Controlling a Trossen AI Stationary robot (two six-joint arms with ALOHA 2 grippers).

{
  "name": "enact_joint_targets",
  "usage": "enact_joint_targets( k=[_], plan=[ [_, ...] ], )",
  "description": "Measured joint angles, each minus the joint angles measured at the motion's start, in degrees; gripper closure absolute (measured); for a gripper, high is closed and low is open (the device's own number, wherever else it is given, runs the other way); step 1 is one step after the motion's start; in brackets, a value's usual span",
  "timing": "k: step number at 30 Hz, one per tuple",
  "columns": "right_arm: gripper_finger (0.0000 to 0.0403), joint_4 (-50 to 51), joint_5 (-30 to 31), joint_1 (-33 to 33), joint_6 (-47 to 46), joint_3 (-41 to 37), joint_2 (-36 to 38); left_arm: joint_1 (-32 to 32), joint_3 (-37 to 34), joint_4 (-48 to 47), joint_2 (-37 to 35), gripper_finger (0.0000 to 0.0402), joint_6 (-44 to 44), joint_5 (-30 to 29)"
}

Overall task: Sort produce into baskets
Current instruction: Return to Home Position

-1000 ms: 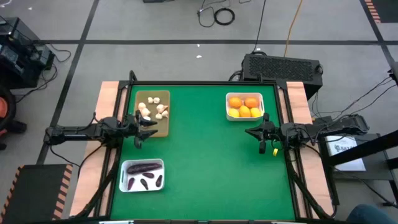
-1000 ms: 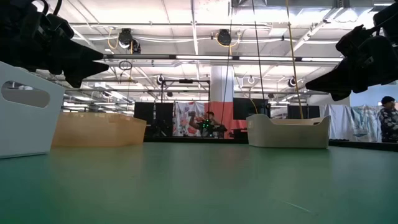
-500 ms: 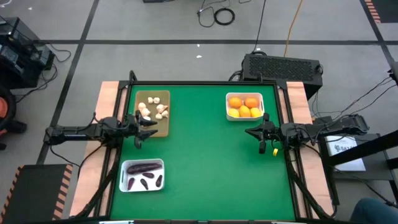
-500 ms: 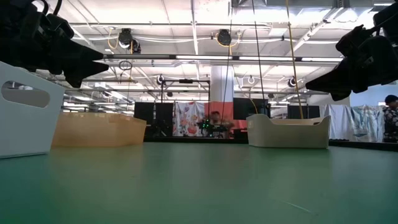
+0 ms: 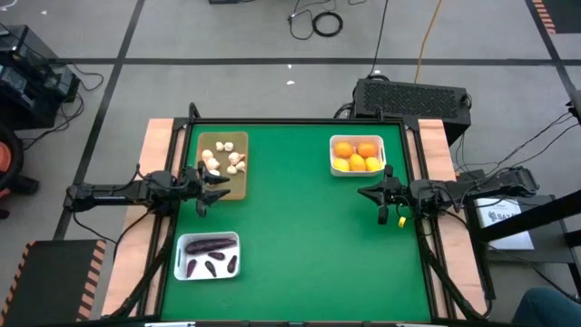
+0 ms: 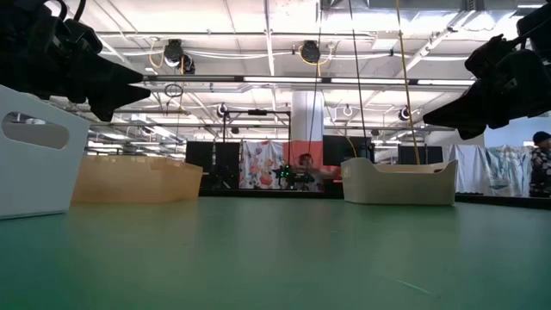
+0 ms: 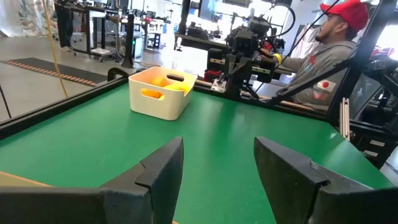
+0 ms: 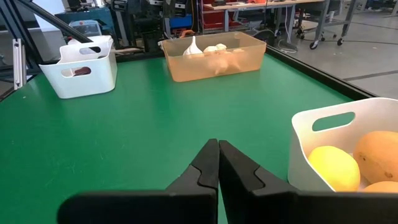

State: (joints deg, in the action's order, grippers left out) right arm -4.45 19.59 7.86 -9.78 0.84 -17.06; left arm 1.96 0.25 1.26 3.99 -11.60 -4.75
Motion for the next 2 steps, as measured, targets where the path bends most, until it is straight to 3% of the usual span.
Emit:
enact_joint_targets(
  k=[2],
  plan=[
    [0.0403, 0.00, 0.00, 0.00, 0.00, 0.00, 0.00, 0.01, 0.00, 0.01, 0.00, 0.0198, -0.01, 0.00]
  ],
)
